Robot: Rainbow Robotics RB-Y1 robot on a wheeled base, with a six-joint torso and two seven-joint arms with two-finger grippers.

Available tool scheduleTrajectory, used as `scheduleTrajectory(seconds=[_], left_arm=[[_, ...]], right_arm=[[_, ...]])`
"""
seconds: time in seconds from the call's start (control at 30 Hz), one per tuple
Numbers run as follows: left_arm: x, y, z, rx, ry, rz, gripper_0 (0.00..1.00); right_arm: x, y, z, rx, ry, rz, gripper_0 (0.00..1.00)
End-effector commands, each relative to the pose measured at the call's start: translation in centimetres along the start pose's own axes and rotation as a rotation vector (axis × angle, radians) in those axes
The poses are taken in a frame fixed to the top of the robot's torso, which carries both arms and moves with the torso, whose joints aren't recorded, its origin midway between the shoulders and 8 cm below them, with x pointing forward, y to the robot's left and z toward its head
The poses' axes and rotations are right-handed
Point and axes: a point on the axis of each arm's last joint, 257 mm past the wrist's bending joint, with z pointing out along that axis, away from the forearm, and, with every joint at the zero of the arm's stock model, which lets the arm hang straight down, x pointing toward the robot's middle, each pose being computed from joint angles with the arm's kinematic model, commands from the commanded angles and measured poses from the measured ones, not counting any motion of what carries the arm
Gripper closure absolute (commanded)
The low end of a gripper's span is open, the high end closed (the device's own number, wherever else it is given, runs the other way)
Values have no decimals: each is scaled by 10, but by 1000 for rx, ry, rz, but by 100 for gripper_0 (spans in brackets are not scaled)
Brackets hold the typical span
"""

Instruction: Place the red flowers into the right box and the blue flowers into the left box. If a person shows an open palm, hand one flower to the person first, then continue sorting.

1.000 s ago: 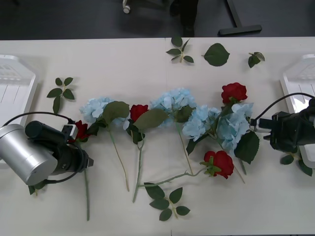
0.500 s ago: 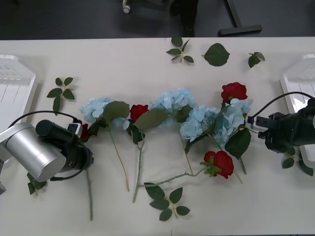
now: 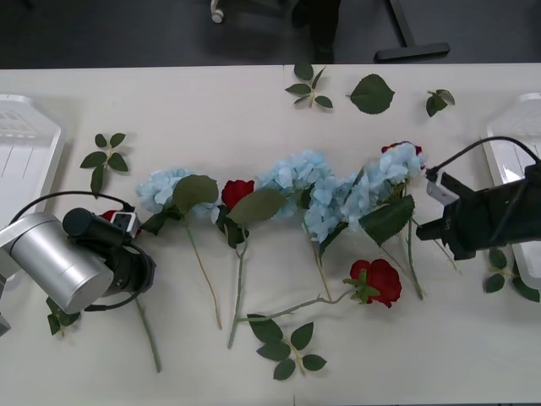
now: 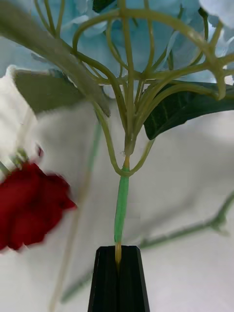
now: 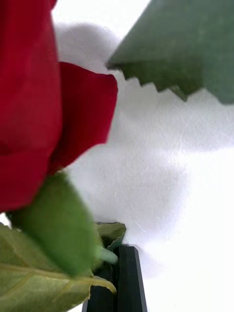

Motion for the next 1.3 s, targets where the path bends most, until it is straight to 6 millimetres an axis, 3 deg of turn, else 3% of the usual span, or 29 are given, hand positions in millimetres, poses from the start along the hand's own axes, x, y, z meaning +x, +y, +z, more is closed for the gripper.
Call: scheduleTrajectory(seconds=[0.03,0.17,0.4,0.67,0.8,0.97,1.3], left_arm=[[-15,-4,-4,-8,-33,-33,100],[-16,1,-4,-17,-33,-31,100],[-23,6,-14,-19,-50,-28,100],[-41,18,-94,34,-78,-26,100],[-48,13,-130,78,-133,1,100],[-71,-5,-171,140,-252,43,100],[-143,-47,-263,293,-618,71,100]], right_arm=[[-86,13,-20,-53,-191,-8,100],[-136,39,-17,-132,-334,30,100],[-200,84,-1,-230,-465,-29,100],[-282,126,15,-315,-652,-45,100],[-319,139,18,-337,-728,-50,100],[-342,144,21,-355,-764,-51,100],[-331,133,19,-333,-737,-52,100]])
